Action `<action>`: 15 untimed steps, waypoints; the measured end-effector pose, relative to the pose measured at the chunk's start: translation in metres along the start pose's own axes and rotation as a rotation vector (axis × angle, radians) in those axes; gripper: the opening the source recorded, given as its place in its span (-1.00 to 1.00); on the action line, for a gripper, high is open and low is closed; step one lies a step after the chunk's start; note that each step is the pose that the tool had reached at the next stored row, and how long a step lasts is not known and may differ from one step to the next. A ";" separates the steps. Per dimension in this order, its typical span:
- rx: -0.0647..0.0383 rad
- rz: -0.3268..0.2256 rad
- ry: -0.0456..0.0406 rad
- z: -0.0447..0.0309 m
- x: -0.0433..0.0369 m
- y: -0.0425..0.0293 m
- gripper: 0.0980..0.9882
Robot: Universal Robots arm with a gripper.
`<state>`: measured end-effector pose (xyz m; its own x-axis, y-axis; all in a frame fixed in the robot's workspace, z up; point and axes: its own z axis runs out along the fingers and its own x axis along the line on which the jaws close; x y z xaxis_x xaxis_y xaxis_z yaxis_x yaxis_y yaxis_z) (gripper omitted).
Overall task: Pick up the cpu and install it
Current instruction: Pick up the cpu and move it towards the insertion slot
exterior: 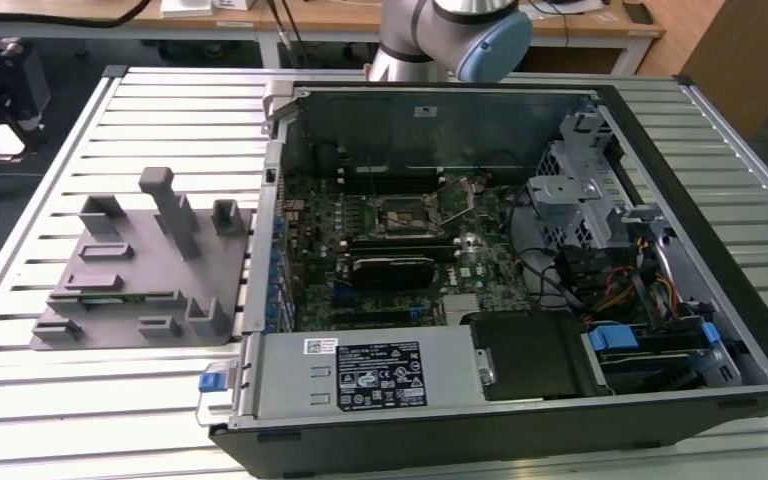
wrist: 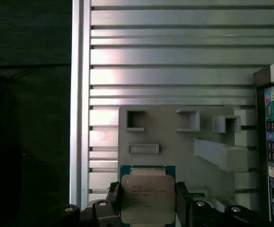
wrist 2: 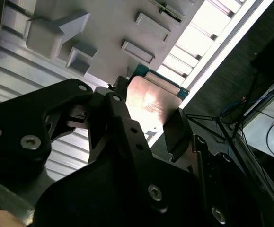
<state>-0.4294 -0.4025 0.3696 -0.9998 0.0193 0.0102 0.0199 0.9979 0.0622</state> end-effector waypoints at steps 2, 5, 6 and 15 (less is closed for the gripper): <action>0.000 0.000 0.0001 -0.0066 0.0001 0.0006 0.00; 0.000 0.000 -0.0001 -0.0167 0.0002 0.0014 0.00; 0.000 0.000 0.0001 -0.0198 0.0002 0.0016 0.00; 0.000 0.000 0.0000 -0.0333 -0.0034 0.0030 0.00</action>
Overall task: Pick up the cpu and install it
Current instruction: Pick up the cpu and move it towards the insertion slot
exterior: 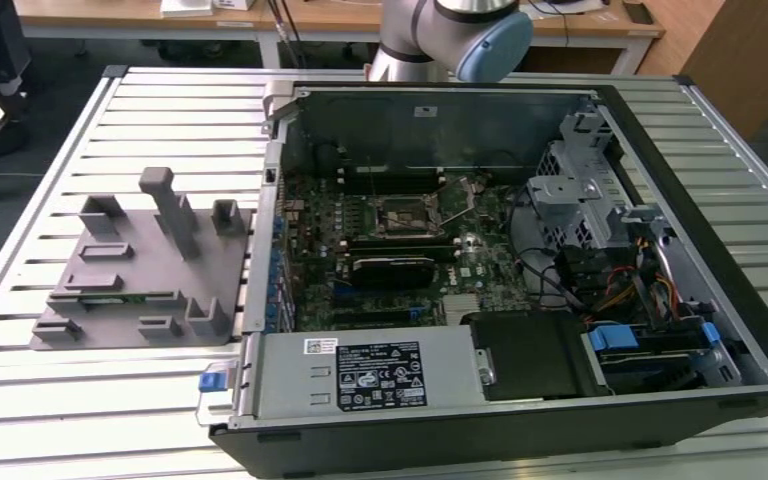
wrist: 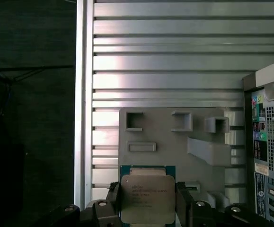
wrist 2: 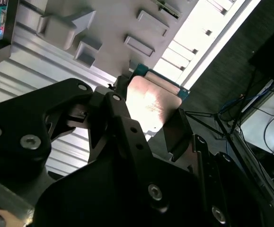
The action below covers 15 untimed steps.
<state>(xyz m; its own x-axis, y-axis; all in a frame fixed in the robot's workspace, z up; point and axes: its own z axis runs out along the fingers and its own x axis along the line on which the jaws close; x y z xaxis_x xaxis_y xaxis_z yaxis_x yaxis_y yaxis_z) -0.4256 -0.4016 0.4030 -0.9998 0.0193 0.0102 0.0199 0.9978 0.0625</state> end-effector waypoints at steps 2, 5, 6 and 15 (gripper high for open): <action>-0.001 0.000 0.0000 -0.0001 -0.0052 0.0001 0.00; -0.001 0.000 0.0001 -0.0001 -0.0139 0.0003 0.00; -0.001 0.000 0.0001 -0.0002 -0.0170 0.0003 0.00; -0.001 0.000 0.0011 -0.0004 -0.0432 0.0009 0.00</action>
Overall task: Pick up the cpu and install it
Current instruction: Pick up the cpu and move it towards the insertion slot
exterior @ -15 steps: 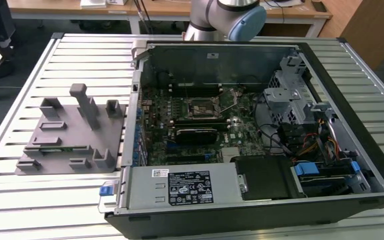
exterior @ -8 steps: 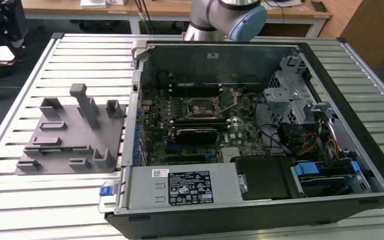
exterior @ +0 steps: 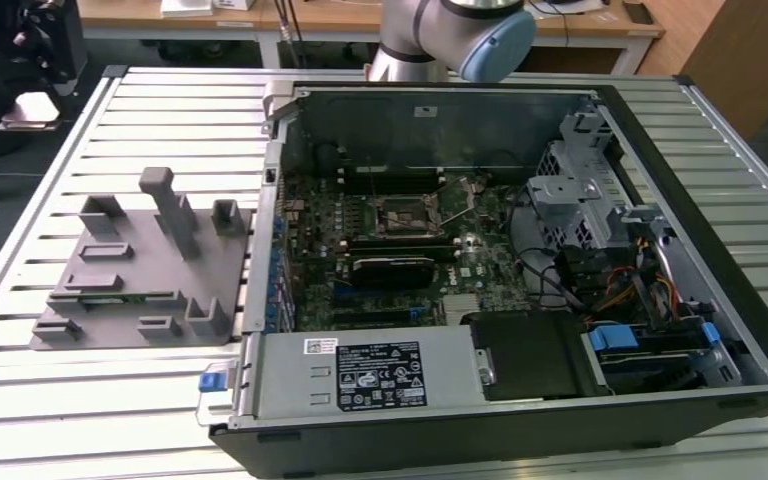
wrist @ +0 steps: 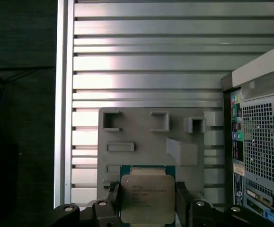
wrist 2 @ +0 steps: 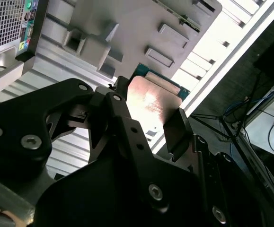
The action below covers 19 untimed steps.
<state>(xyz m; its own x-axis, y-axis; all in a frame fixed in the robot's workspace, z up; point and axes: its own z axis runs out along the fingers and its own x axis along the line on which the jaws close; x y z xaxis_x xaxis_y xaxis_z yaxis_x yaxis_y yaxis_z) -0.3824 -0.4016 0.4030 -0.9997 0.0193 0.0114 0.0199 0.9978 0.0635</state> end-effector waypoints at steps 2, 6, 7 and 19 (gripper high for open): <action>0.000 0.000 0.0004 -0.0001 -0.0029 0.0001 0.00; 0.000 0.000 0.0006 -0.0001 -0.0065 0.0002 0.00; 0.000 0.000 0.0007 -0.0001 -0.0077 0.0002 0.00; 0.000 0.000 0.0029 -0.0002 -0.0198 0.0004 0.00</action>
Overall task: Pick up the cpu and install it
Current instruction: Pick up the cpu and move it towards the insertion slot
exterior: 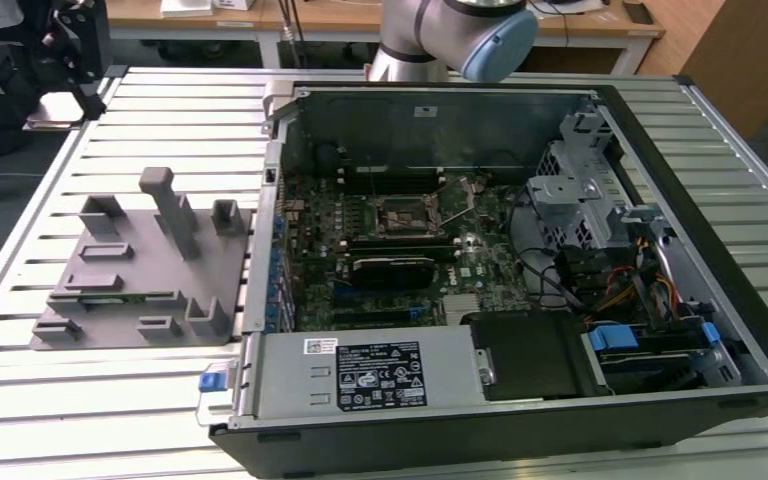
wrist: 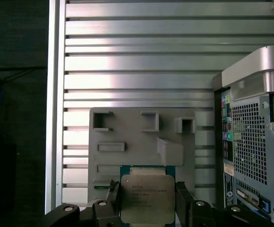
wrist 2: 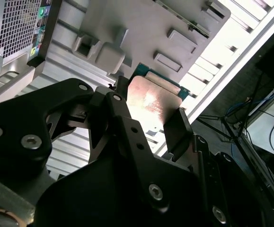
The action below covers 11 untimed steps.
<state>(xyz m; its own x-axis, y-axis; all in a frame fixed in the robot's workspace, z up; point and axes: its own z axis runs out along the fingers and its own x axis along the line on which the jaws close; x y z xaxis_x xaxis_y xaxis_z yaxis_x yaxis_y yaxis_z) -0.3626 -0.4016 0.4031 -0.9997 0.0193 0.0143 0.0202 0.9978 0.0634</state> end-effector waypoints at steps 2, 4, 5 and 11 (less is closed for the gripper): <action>0.000 0.000 0.0003 -0.0001 -0.0019 0.0000 0.00; 0.000 0.000 0.0005 0.0000 -0.0038 0.0001 0.00; 0.000 0.000 0.0006 -0.0001 -0.0049 0.0001 0.00; 0.000 0.000 0.0010 -0.0001 -0.0098 0.0002 0.00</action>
<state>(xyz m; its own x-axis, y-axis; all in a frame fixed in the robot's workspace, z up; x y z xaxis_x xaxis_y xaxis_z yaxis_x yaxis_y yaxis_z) -0.3528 -0.4016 0.4031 -0.9997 0.0193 0.0153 0.0202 0.9978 0.0634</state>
